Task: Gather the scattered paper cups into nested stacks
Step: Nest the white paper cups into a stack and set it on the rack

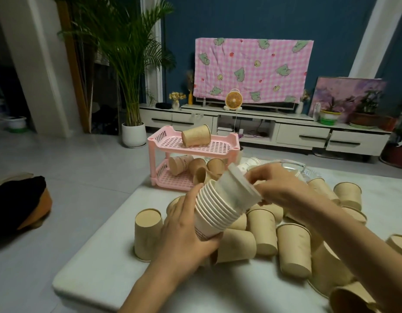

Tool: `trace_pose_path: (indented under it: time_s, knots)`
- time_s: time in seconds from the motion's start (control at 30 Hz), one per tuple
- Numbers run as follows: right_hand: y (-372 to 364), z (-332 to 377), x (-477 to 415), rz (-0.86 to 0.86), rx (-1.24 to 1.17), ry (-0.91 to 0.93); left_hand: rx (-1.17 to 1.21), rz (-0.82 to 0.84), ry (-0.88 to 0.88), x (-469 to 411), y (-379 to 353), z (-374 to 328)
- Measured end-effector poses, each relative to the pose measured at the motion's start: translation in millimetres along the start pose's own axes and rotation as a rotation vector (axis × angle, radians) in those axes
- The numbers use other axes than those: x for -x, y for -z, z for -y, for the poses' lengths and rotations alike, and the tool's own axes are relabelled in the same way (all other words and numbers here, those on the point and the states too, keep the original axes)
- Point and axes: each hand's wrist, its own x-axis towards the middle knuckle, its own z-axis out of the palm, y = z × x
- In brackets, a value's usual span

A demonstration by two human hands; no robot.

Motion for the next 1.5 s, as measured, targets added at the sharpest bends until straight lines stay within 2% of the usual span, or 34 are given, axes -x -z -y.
trace_pose_path:
  time_s: [0.07, 0.13, 0.2, 0.3, 0.33, 0.4, 0.47, 0.57, 0.63, 0.7, 0.9, 1.0, 1.07, 1.13, 1.17, 1.23, 1.4, 1.47, 1.5]
  knots:
    - [-12.1, 1.3, 3.6, 0.026, 0.236, 0.091, -0.010, 0.034, -0.022, 1.8, -6.1, -3.0]
    - [-21.8, 1.4, 6.9, -0.020, 0.375, 0.187, 0.002, 0.029, -0.019, 2.2, -8.8, -4.1]
    - [-18.2, -6.2, 5.2, -0.074, 0.288, 0.212, 0.011, 0.006, -0.018, -0.1, -10.5, -3.9]
    - [2.4, -30.1, -16.0, -0.227, -0.094, 0.116, 0.038, -0.011, 0.024, -3.6, -9.8, -5.0]
    - [9.8, -44.7, -28.6, -0.315, -0.096, 0.073, 0.052, -0.014, 0.035, -4.9, -10.7, -5.2]
    - [20.3, -77.3, -53.8, -0.433, 0.183, -0.017, 0.057, -0.010, 0.042, -6.6, -11.7, -4.9]
    - [23.0, -104.0, -71.5, -0.339, 0.433, -0.070, 0.061, -0.008, 0.043, -8.3, -13.2, -5.6]
    - [12.3, -120.4, -88.8, -0.093, 0.611, -0.100, 0.081, -0.013, 0.041, -13.7, -17.6, -7.2]
    - [4.9, -121.9, -95.1, -0.020, 0.727, -0.108, 0.101, -0.017, 0.041, -16.7, -21.2, -8.7]
    - [-0.6, -124.3, -98.7, -0.033, 0.787, -0.093, 0.108, -0.007, 0.042, -19.5, -23.6, -10.9]
    - [-1.0, -126.5, -97.3, -0.221, 0.820, 0.016, 0.122, 0.005, 0.054, -27.2, -30.0, -14.4]
    - [14.7, -110.5, -90.8, -0.446, 0.720, 0.119, 0.134, -0.011, 0.069, -30.4, -31.8, -13.7]
    - [28.3, -86.0, -73.4, -0.669, 0.404, 0.209, 0.132, -0.014, 0.069, -32.4, -31.3, -13.1]
    - [37.8, -54.7, -45.0, -0.742, -0.039, 0.312, 0.130, -0.013, 0.076, -34.0, -32.2, -12.1]
    - [40.0, -40.8, -29.9, -0.704, -0.196, 0.355, 0.130, -0.009, 0.087, -34.7, -33.1, -11.9]
    - [36.5, -20.3, -5.3, -0.538, -0.299, 0.409, 0.140, 0.002, 0.115, -35.6, -35.9, -12.8]
    - [-1.0, -23.5, 10.9, -0.170, -0.021, 0.380, 0.147, 0.057, 0.120, -34.2, -42.9, -16.3]
    - [-4.6, -25.2, 7.1, -0.017, -0.005, 0.366, 0.155, 0.072, 0.129, -33.5, -42.4, -15.0]
    - [-0.7, -26.8, 0.8, -0.001, -0.038, 0.350, 0.154, 0.068, 0.135, -33.7, -41.0, -13.6]
